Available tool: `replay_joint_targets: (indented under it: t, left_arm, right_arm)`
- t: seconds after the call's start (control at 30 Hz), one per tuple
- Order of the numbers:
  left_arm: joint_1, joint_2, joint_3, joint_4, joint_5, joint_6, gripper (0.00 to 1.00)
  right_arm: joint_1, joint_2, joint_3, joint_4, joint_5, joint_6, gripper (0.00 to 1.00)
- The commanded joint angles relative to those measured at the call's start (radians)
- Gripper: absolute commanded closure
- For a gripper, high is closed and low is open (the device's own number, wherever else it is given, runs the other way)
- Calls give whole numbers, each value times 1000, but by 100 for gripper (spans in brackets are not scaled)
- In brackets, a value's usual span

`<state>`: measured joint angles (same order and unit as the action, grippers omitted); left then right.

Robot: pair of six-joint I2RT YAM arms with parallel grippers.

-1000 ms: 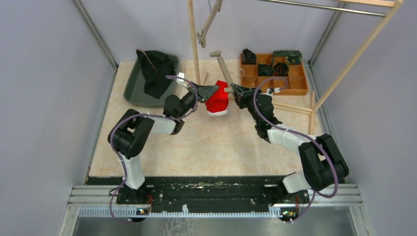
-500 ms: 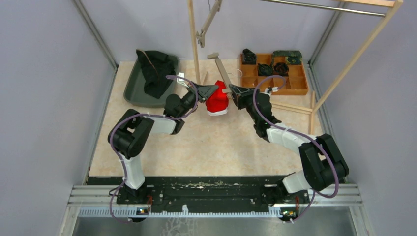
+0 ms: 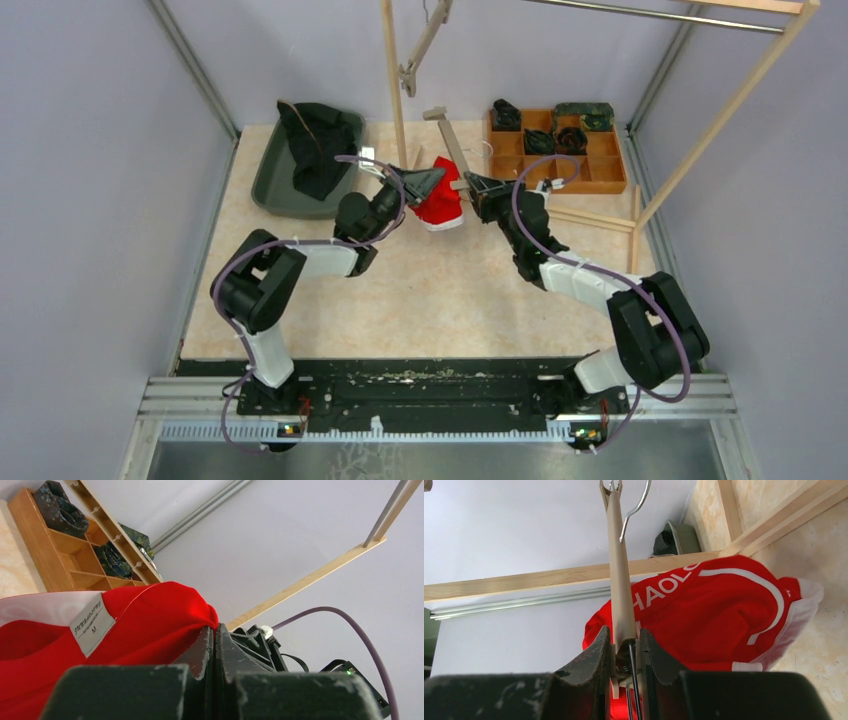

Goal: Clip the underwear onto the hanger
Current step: Clamp the underwear onto the hanger.

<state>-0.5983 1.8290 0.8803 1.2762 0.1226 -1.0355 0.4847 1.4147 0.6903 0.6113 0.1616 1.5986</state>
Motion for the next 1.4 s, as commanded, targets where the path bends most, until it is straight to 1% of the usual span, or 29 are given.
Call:
replay_joint_targets:
  t: [0.0, 0.37, 0.7, 1.37]
  left_arm:
    - [-24, -51, -13, 13, -66, 76, 100]
    - [-47, -38, -23, 37, -93, 88, 100]
    - [-49, -28, -27, 56, -100, 77, 100]
    - [-51, -25, -26, 76, -94, 72, 100]
  right_arm:
    - [15, -35, 64, 60, 36, 0, 100]
    - [18, -29, 33, 160, 60, 16, 100]
    - [19, -21, 25, 192, 58, 24, 100]
    - [19, -12, 38, 155, 53, 17, 100]
